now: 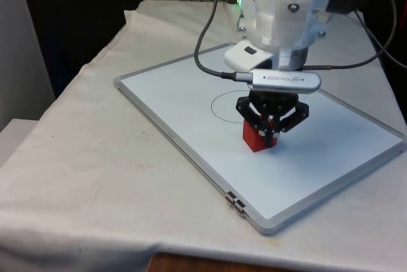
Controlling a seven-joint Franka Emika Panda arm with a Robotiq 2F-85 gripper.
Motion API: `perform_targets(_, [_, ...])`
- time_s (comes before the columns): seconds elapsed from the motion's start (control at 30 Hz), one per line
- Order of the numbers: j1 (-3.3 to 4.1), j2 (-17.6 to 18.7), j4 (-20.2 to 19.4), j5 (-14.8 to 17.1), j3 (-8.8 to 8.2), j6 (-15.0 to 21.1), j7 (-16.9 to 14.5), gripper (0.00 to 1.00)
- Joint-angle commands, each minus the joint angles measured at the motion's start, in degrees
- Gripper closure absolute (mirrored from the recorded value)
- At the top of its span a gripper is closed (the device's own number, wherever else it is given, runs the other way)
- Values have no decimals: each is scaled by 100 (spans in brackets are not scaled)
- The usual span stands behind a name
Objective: Push the cube into the marked area.
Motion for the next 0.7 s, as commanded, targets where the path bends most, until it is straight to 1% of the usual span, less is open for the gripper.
perform_targets(0.0, [6, -69, -115, 11, -6, 40, 6, 100])
perform_targets(0.07, [-11, -74, -138, 11, -11, 23, 34, 100])
perform_targets(0.1, [-6, -63, -115, 0, -6, 0, 23, 100])
perform_targets(0.3, [-69, -40, -120, 11, -23, -34, 172, 100])
perform_targets(0.4, [-86, -34, -115, 6, -29, -80, 235, 100])
perform_targets(0.43, [-80, -40, -120, 0, -23, -34, 206, 100])
perform_targets(0.5, [-103, -23, -103, 6, -46, -126, 304, 100])
perform_targets(0.67, [-132, -23, -92, 6, -80, -218, 378, 100])
